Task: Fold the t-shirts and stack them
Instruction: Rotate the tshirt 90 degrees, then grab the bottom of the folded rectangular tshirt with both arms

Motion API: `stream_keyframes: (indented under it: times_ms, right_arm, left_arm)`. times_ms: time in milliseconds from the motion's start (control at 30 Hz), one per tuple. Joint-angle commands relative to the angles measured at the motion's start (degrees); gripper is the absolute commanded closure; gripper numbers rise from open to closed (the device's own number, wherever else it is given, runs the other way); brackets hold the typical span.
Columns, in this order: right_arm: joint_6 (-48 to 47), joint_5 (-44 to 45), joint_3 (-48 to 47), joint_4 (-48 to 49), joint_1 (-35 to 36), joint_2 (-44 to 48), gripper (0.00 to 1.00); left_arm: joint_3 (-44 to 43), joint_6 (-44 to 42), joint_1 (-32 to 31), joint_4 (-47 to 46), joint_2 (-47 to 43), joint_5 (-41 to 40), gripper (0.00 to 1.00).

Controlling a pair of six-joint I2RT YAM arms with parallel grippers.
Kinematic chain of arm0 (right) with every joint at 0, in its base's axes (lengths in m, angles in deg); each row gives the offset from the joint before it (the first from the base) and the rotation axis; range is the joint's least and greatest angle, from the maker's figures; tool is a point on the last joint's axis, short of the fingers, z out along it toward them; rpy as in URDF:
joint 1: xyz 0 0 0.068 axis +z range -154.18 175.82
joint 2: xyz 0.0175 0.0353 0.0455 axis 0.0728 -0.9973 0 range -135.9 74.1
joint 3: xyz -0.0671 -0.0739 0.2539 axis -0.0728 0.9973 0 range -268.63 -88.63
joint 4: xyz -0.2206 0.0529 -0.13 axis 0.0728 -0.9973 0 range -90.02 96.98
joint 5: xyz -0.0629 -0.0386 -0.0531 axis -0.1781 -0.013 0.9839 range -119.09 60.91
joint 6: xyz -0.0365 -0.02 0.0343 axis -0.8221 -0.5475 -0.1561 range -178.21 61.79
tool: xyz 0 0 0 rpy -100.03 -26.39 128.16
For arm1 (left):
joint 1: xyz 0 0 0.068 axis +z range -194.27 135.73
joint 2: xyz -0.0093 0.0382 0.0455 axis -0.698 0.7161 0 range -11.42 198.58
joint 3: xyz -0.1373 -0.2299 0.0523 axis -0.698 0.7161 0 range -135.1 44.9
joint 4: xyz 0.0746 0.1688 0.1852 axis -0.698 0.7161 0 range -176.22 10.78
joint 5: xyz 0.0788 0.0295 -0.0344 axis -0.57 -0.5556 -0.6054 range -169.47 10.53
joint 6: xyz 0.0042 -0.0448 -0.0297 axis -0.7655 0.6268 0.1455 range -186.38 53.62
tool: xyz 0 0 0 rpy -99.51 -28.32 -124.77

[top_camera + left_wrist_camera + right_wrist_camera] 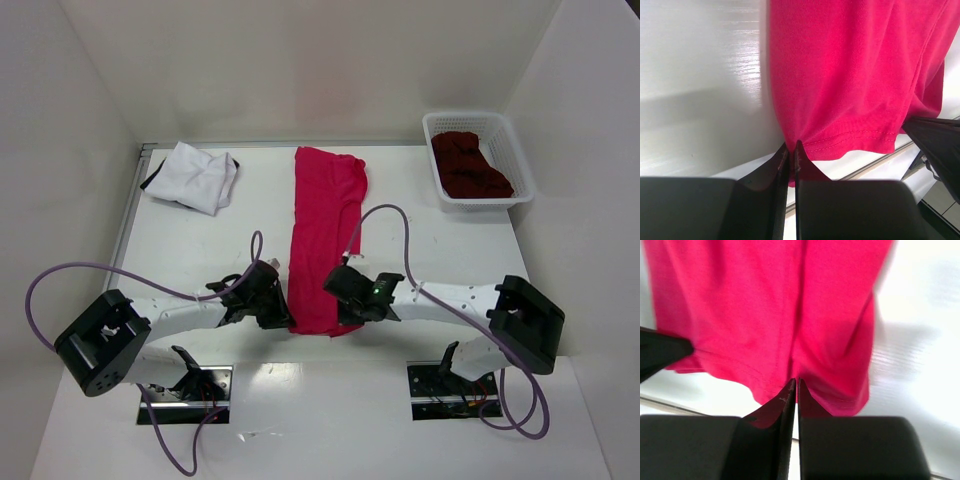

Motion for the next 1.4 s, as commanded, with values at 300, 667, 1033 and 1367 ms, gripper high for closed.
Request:
stream_keyframes:
  times_ms: [300, 667, 1033, 1367]
  right_arm:
    - [1.90, -0.81, 4.43, -4.45, -5.66, 17.17, 0.32]
    - [1.81, -7.33, 14.18, 5.12, -9.45, 18.68, 0.25]
    - [3.57, -7.33, 19.11, 11.89, -9.45, 18.06, 0.40]
    - [3.57, -7.33, 20.70, 16.29, -9.45, 15.70, 0.48]
  left_arm:
    - [1.89, -1.88, -0.32, 2.58, 1.69, -0.36, 0.99]
    - [-0.39, -1.88, -1.38, 3.11, 1.69, -0.36, 0.99]
    - [-1.45, -2.93, -1.38, 3.63, 1.16, 1.39, 0.99]
    - [-3.12, -3.55, -4.19, 4.25, 2.38, 2.01, 0.99]
